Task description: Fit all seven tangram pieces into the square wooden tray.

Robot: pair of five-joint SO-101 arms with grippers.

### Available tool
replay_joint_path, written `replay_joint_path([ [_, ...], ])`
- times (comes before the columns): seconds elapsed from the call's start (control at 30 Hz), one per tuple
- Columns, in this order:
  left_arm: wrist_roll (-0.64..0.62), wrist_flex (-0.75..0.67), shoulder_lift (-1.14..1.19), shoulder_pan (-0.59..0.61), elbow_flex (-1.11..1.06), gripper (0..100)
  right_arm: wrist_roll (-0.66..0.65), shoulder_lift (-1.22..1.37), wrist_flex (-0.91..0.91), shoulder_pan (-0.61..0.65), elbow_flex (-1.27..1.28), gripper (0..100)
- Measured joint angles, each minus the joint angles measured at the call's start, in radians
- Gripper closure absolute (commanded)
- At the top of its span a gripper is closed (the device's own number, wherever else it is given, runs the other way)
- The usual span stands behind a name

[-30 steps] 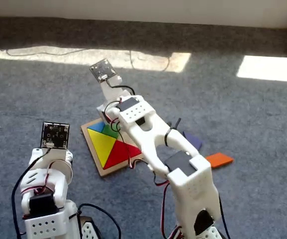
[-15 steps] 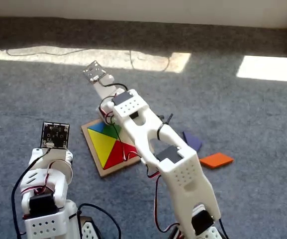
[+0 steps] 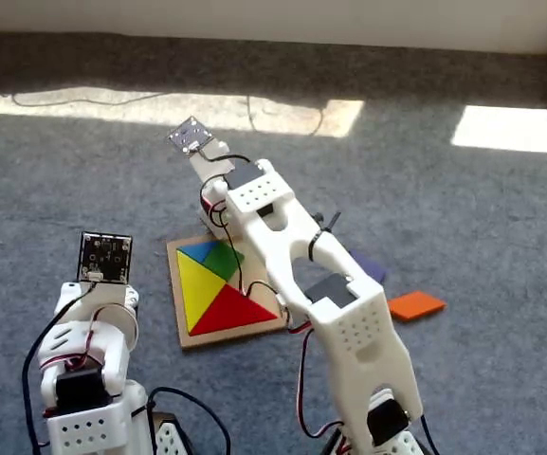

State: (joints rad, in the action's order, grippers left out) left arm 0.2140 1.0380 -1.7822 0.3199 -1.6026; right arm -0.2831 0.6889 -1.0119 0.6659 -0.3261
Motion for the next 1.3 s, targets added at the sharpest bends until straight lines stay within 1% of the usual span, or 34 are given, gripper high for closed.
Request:
replay_joint_path([
  [0.43, 0.0, 0.0, 0.0, 0.0, 0.0, 99, 0.0, -0.118, -0.216, -0.057, 0.023, 99.2],
  [0.83, 0.0, 0.0, 0.0, 0.0, 0.0, 99, 0.0, -0.124, -0.396, -0.137, 0.023, 99.2],
  [1.17, 0.0, 0.0, 0.0, 0.0, 0.0, 99, -0.002, -0.124, -0.482, -0.213, 0.023, 99.2],
  [1.3, 0.0, 0.0, 0.0, 0.0, 0.0, 99, -0.002, -0.192, -0.482, -0.249, 0.028, 99.2],
])
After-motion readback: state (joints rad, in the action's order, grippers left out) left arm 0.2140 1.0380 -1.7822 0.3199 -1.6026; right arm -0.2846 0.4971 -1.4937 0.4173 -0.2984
